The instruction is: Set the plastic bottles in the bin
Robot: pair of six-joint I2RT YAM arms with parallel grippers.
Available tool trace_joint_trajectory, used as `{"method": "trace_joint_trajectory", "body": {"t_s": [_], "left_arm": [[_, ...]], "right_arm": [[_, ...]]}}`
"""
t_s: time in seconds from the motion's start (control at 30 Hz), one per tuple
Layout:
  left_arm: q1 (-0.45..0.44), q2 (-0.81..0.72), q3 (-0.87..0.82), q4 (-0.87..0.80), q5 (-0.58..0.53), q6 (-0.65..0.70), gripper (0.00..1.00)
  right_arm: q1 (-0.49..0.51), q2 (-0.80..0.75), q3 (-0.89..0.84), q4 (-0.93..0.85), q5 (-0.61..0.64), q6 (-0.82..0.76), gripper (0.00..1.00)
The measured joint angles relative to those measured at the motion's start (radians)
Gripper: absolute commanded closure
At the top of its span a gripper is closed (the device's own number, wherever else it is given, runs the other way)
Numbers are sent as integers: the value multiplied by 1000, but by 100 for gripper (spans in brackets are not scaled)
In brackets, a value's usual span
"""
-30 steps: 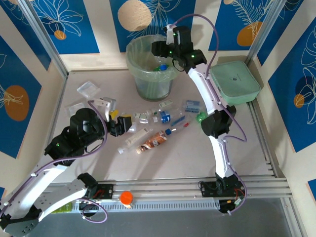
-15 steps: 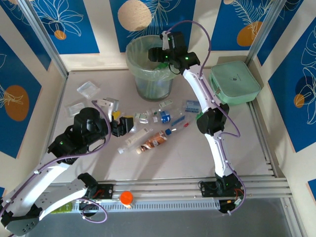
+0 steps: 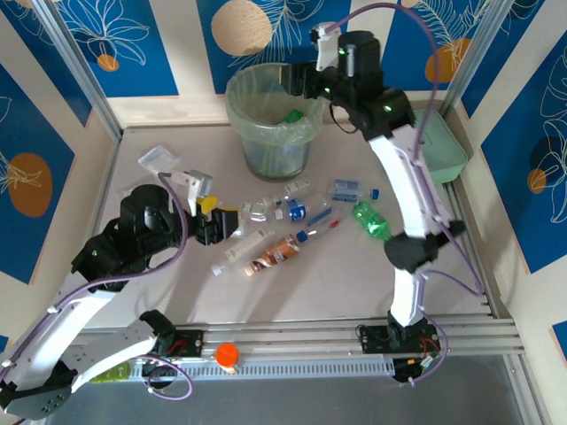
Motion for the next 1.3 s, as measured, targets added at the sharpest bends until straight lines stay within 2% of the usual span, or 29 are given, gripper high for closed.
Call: {"method": "trace_joint_trajectory", "body": {"t_s": [0.1,0.27,0.4,0.53,0.63,0.77,0.93,1.1,1.3], "left_arm": [[-11,41,20,-53,45,9,29],[-102,152,19,-135,41,34,29],[-177,244,2,-155,-4,49,30],[-221,334,-25,-153,-63,57,30],[-250,425,-26,-142,-95,60,30],[-278,549,-26,-101,-120,60,31],[-293,675,-22,-67,-135,60,32],[-294,772,6,-47,-158,69,32],[-294,893,90,-48,-239,104,32]], "right_arm": [[54,-220,-212,10,24,-2,35],[78,-543,-640,16,50,47,38],[69,-703,-925,-20,42,135,39],[67,-823,-1168,-63,24,244,33],[110,-919,-1326,-74,31,336,33],[173,-1052,-1438,-73,23,398,34],[175,-1179,-1460,-69,11,428,34],[175,-1218,-1492,-69,5,433,34],[169,-1274,-1542,-78,8,433,33]]}}
